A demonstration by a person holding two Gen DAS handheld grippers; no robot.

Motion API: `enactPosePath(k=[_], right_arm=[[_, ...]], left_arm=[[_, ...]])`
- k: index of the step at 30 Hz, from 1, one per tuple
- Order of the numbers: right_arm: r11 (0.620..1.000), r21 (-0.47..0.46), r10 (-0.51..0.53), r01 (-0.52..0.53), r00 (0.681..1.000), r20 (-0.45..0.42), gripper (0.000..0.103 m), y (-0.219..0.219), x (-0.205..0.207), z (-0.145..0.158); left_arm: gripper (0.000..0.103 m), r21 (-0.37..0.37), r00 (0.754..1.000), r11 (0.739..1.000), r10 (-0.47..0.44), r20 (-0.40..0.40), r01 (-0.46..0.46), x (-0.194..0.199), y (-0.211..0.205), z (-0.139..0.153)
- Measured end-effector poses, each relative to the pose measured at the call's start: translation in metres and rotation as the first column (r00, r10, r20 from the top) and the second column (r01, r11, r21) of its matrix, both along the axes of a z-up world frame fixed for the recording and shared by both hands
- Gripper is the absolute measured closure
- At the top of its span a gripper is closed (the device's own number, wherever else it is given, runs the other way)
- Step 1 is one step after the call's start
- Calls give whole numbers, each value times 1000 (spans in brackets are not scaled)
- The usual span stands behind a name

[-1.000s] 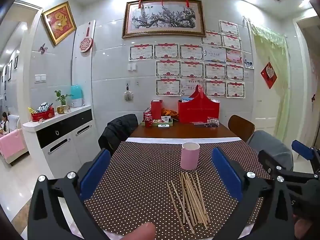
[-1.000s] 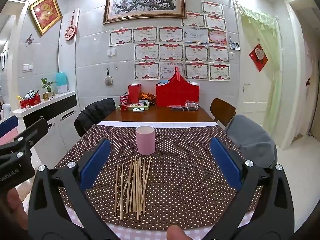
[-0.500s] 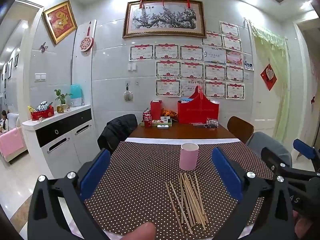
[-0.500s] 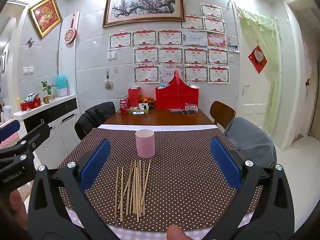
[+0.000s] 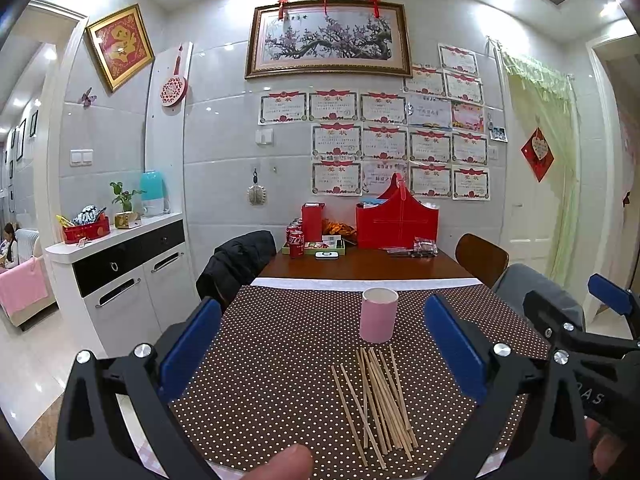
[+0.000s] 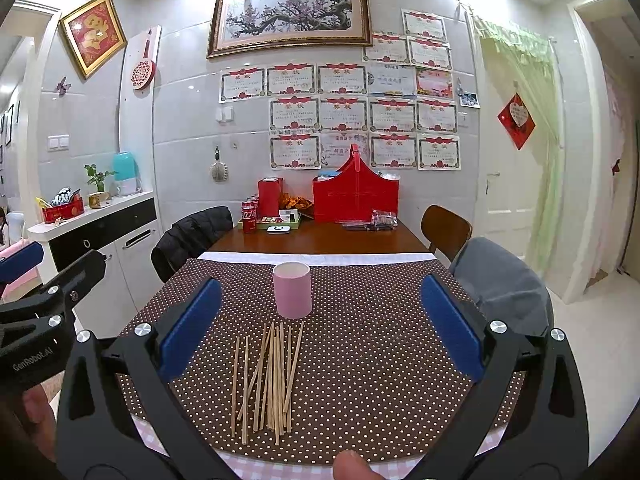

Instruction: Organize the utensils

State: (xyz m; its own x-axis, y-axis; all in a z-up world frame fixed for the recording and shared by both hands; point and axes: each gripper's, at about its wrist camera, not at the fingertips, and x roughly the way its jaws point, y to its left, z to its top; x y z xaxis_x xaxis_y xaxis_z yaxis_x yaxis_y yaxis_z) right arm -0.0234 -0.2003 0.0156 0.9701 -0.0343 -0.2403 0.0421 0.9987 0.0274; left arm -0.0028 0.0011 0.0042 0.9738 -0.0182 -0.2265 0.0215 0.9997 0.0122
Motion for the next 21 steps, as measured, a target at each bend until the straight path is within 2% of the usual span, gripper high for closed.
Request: enactPosePath(k=[21], right_arm=[[1000, 5, 18, -18, 1000, 7, 6, 1, 2, 3]], left_arm=[[4, 1, 1000, 1000, 4, 8, -4, -2, 5, 8]])
